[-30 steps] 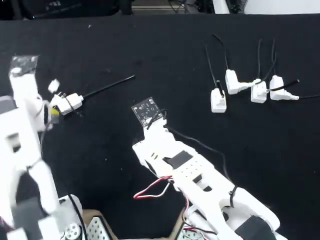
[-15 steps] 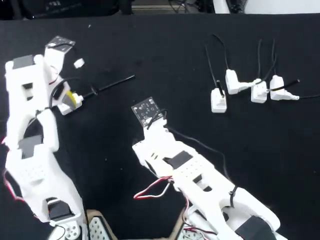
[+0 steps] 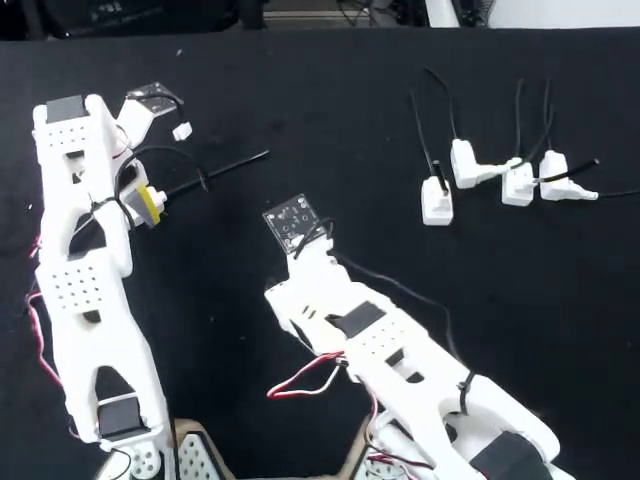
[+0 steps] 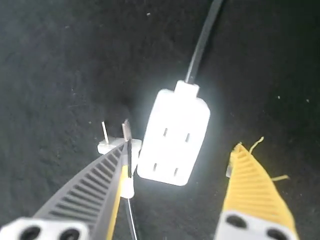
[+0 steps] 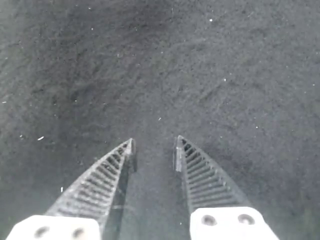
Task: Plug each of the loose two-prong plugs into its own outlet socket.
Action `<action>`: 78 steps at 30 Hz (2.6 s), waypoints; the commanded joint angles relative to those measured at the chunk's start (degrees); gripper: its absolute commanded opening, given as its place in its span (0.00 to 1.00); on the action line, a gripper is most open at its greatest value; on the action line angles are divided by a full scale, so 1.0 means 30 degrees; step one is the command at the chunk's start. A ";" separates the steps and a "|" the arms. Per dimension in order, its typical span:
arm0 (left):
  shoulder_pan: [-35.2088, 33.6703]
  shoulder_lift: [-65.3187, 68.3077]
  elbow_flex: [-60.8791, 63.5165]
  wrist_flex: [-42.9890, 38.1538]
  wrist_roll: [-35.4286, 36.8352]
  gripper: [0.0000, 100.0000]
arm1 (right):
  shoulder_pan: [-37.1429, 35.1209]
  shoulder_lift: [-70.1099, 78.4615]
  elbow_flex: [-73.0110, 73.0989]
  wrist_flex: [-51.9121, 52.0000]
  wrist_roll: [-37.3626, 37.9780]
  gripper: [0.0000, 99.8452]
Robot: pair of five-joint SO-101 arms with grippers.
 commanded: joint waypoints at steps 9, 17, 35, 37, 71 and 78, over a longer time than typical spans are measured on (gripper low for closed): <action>0.1568 0.2491 -0.7136 0.3106 0.2549 0.07 | -0.0293 -0.0835 -0.0190 -0.0527 -0.0147 0.12; 0.2154 0.2403 -0.7927 0.3106 0.7560 0.03 | -0.0293 -0.0835 -0.0190 -0.0527 -0.0147 0.12; 0.2271 -1.1399 0.7751 0.3048 1.9253 0.03 | -0.0293 -0.0894 -0.0190 -0.0527 -0.0147 0.12; 0.2271 -1.3714 1.0681 0.2842 2.0161 0.03 | -0.0264 -0.0952 -0.0161 -0.0498 -0.0176 0.12; -0.0806 -2.5582 3.0462 -0.8176 1.4359 0.25 | -0.0176 -0.0835 -0.0103 -0.0469 -0.0147 0.12; 0.0103 -2.5670 3.5648 -1.2718 1.4418 0.25 | -0.0176 -0.0894 -0.0103 -0.0410 -0.0147 0.12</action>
